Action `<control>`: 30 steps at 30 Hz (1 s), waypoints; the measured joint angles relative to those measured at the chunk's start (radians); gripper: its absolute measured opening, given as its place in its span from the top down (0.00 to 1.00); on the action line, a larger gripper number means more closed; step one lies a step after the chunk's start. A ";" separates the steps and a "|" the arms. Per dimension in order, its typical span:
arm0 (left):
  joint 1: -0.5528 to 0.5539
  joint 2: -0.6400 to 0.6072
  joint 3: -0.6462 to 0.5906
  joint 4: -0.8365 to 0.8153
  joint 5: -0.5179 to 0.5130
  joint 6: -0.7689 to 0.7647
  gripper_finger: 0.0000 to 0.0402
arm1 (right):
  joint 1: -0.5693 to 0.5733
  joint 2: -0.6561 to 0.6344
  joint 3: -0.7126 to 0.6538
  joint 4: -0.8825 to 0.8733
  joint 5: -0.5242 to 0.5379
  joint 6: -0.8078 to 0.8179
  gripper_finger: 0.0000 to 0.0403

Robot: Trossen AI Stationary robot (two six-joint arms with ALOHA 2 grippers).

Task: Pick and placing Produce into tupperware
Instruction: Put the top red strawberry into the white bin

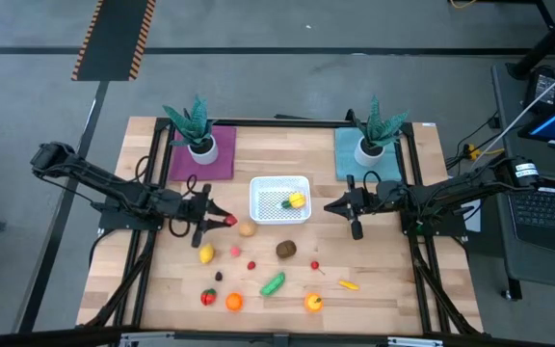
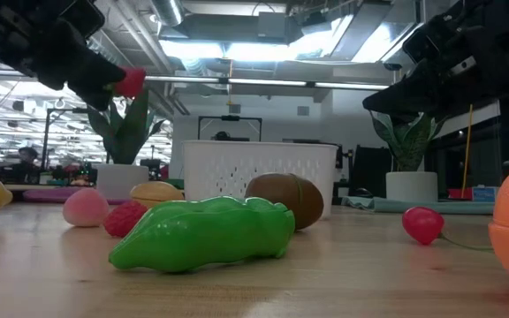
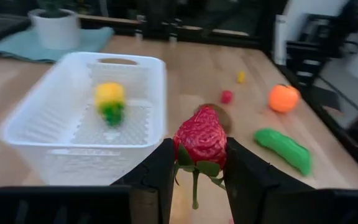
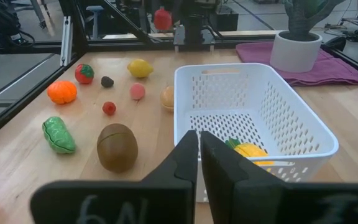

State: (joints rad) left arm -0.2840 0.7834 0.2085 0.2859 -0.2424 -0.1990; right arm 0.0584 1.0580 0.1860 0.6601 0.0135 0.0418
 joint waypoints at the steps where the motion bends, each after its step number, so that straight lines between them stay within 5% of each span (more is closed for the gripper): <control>1: 0.000 0.000 0.000 0.000 -0.023 0.000 0.74 | 0.000 0.000 0.000 0.000 0.000 0.000 0.94; 15: 0.001 0.001 0.000 -0.002 -0.361 -0.026 0.74 | 0.000 0.000 0.000 0.025 0.000 0.001 0.94; 25: 0.030 0.015 0.000 0.021 -0.352 -0.029 0.74 | 0.000 0.000 0.000 0.032 0.000 0.001 0.94; 30: 0.120 0.070 0.000 0.112 -0.243 0.003 0.74 | 0.000 0.000 0.000 0.040 0.000 -0.001 0.94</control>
State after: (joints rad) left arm -0.1640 0.8537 0.2085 0.3978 -0.4851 -0.1957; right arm 0.0586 1.0580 0.1860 0.7002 0.0139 0.0406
